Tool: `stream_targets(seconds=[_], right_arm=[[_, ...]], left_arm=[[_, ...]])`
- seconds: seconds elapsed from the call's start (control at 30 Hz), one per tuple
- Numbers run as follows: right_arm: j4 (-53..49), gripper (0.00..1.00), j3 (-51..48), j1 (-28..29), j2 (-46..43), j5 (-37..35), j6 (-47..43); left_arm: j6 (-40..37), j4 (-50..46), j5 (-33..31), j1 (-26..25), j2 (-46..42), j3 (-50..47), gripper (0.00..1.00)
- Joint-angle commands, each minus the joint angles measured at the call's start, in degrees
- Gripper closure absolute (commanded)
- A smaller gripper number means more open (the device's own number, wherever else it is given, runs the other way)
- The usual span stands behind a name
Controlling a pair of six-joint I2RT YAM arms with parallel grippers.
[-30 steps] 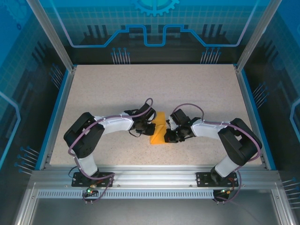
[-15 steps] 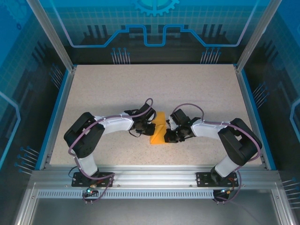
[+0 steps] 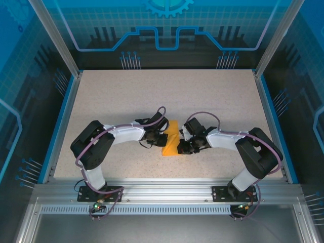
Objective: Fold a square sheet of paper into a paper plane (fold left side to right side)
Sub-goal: Fold the triangle a second time at the center of the table.
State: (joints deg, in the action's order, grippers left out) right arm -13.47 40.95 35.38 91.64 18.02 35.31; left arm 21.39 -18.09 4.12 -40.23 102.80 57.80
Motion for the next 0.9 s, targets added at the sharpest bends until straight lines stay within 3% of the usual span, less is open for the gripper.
stream_targets(seconds=[0.0,0.5,0.67,0.87], right_arm=[[-3.8,1.00,-0.8,1.1,2.3,-1.8,-0.9],[-3.6,1.00,0.2,0.8,-1.3,-2.6,-1.2],[-2.0,0.94,-0.1,-0.3,-6.2,-2.2,-1.0],[6.4,0.95,-3.3,-4.1,-11.0,1.6,2.3]], left_arm=[[-1.6,-1.1,0.2,0.4,2.0,0.6,0.87],[-1.8,-1.6,0.4,0.4,2.6,0.5,0.88],[-1.8,-1.7,0.5,0.4,2.5,0.5,0.88],[-2.0,-1.7,0.6,0.3,2.5,0.3,0.88]])
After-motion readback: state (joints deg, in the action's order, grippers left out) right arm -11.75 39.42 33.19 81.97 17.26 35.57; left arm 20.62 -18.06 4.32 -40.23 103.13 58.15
